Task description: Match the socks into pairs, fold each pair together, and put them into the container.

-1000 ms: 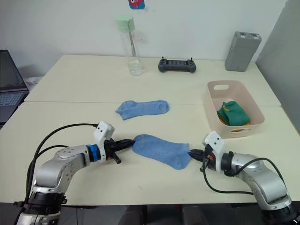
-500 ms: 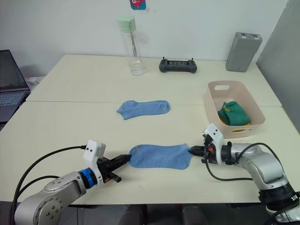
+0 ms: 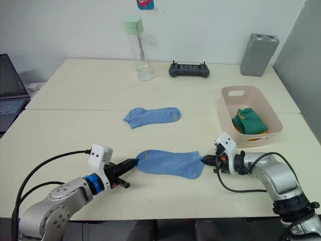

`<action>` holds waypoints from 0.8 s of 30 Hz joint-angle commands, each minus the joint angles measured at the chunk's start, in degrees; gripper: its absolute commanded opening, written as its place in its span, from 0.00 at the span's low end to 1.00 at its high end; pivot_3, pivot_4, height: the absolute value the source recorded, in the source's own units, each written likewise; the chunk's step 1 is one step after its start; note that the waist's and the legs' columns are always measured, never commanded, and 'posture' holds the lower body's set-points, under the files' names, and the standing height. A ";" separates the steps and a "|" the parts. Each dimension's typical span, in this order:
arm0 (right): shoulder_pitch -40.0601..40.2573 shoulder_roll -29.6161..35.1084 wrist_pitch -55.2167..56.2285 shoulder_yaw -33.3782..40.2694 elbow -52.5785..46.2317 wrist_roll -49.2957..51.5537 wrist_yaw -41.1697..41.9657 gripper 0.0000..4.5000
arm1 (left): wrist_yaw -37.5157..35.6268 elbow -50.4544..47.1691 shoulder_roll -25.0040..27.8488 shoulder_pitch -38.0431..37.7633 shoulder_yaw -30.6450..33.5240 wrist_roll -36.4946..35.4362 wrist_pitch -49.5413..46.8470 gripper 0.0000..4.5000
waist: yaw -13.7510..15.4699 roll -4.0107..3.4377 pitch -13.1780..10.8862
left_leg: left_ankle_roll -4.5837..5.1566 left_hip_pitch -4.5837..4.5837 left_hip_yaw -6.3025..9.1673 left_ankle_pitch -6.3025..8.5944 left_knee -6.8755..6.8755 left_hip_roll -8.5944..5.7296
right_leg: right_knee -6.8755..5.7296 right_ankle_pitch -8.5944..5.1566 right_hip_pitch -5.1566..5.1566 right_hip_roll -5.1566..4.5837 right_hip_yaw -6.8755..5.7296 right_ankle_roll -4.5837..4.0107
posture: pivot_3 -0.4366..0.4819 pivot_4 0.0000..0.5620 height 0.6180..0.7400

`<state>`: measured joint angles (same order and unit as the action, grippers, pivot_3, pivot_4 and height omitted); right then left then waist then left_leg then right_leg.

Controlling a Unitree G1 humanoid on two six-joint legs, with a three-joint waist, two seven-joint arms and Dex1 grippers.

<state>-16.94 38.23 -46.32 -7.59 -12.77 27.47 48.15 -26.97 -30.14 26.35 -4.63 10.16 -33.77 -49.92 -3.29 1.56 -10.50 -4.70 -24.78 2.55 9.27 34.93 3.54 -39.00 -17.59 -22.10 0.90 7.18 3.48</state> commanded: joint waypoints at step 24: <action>-4.87 -8.11 22.63 -11.23 -1.47 -16.08 -2.64 0.18 | -28.75 18.45 12.75 20.08 -16.25 14.38 31.63 0.29 | 0.22 0.05 0.02 | -0.02 -0.08 -0.18 0.02 -0.13 0.03 | 0.05 0.04 -0.16 -0.03 0.02 0.05 | 0.48 0.27 1.00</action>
<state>-21.30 30.68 -26.74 -18.66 -14.88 13.16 46.09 -54.13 -12.92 39.53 14.51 -3.86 -21.97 -21.30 -3.07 1.60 -10.48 -4.72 -24.88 2.37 9.29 34.78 3.57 -38.96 -17.52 -22.28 0.88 7.20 3.59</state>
